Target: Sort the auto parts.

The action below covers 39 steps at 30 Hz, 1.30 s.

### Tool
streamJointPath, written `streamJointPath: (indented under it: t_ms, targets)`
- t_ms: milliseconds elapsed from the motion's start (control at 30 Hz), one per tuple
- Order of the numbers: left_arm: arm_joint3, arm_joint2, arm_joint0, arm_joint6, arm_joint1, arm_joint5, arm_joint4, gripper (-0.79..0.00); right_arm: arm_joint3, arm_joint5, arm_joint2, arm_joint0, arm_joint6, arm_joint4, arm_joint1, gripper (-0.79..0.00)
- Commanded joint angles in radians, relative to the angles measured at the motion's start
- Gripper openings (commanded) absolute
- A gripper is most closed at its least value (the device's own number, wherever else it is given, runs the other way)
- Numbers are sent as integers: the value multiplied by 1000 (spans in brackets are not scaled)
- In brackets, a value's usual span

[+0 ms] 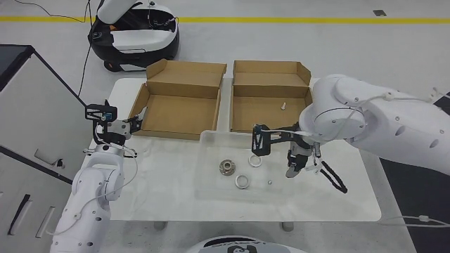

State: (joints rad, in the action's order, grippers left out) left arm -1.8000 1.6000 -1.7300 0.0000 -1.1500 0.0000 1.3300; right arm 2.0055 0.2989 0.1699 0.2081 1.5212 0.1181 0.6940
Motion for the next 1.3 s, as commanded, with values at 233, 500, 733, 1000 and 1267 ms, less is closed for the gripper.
streamJointPath:
  t_ms: [233,500,733,1000,1267]
  targets:
    - [0,0,0,0,0,0,0,0,0,0,0,0,0,0,0,0]
    - [0,0,0,0,0,0,0,0,70,7,0,60,-7,59,0,0]
    - [0,0,0,0,0,0,0,0,77,-7,0,132,7,126,29,0]
    - [0,0,0,0,0,0,0,0,28,16,0,168,-16,172,63,0]
    - [0,0,0,0,0,0,0,0,-27,31,0,186,-30,200,96,-55]
